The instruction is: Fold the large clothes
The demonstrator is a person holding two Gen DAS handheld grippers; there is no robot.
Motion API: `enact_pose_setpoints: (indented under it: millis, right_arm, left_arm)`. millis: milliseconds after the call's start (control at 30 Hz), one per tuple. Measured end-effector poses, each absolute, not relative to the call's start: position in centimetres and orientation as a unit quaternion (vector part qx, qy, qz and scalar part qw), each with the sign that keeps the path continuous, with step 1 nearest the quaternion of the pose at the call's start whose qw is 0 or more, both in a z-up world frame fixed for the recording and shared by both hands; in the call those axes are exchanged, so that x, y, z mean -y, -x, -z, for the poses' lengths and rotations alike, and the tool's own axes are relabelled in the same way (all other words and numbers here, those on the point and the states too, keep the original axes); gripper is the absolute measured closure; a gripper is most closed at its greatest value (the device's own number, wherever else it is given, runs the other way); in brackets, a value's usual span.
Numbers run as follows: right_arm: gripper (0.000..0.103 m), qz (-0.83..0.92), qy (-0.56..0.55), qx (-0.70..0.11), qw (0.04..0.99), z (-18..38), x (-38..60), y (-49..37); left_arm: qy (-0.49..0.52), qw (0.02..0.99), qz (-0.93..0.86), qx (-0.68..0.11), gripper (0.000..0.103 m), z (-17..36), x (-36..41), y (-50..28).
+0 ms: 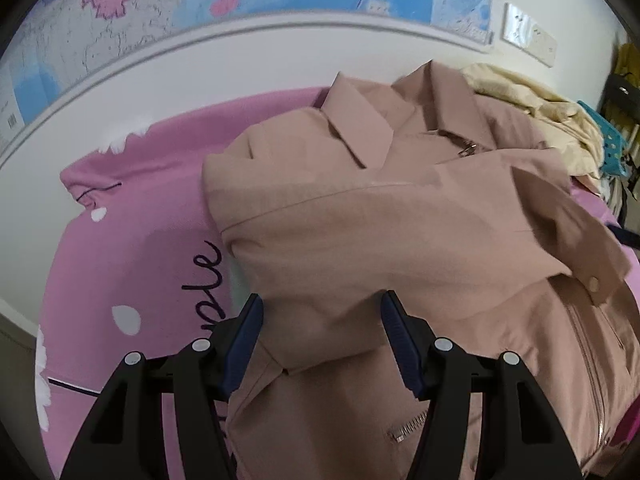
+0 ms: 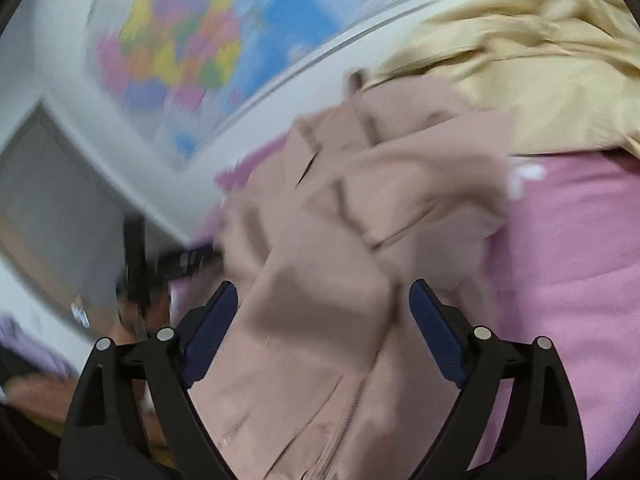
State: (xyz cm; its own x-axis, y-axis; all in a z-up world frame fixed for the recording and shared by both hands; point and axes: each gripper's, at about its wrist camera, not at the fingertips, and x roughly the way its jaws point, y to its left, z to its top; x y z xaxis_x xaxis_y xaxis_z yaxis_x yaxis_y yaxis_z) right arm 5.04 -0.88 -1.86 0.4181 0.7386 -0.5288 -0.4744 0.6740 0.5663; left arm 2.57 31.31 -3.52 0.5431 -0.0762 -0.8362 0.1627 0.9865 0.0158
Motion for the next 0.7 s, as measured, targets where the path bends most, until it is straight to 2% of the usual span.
enact_pose_setpoints:
  millis: [100,167,200,267,300,333,367,400,567,633,700]
  right_arm:
    - [0.009,-0.377,-0.082,-0.383,0.839,1.9,-1.8,-2.1]
    - [0.008,-0.344,-0.013,-0.369,0.863,1.9,-3.7,-1.2]
    - [0.009,-0.320,0.020,-0.372,0.871,2.2,-4.5,-1.2]
    - [0.020,-0.292,0.037,-0.388,0.873,3.2,-4.8,-2.1]
    - [0.037,-0.291,0.029,-0.396,0.870,3.4,-4.5,-2.6]
    - [0.064,-0.302,0.007,-0.402,0.864,3.4,-3.8,-3.2]
    - [0.077,-0.321,-0.018,-0.404,0.856,3.1,-3.1,-3.6]
    - [0.095,-0.348,-0.059,-0.403,0.845,2.5,-2.0,-4.2]
    - [0.097,-0.340,-0.199,-0.352,0.849,-0.8,5.1,-8.7]
    - [0.096,-0.335,-0.235,-0.359,0.839,0.0,7.0,-10.5]
    - [0.092,-0.292,-0.241,-0.385,0.842,1.8,8.4,-12.1]
  left_arm:
    - [-0.041,0.876,0.054,-0.478,0.044,4.1,-31.6,-3.0]
    - [-0.035,0.875,0.049,-0.480,0.044,4.2,-31.9,-3.1]
    - [-0.031,0.875,0.047,-0.481,0.044,4.2,-32.0,-3.1]
    - [-0.027,0.876,0.045,-0.480,0.044,4.1,-32.0,-3.0]
    - [-0.027,0.876,0.043,-0.479,0.044,4.1,-32.0,-3.0]
    - [-0.027,0.876,0.041,-0.480,0.044,4.1,-32.1,-3.0]
    - [-0.025,0.874,0.037,-0.483,0.044,4.2,-32.1,-3.0]
    - [-0.025,0.873,0.031,-0.486,0.044,4.3,-32.2,-3.1]
    - [-0.031,0.878,-0.007,-0.478,0.045,3.9,-33.5,-3.0]
    - [-0.012,0.878,-0.013,-0.479,0.045,3.8,-34.5,-3.0]
    - [-0.001,0.876,-0.022,-0.481,0.045,3.9,-35.3,-2.9]
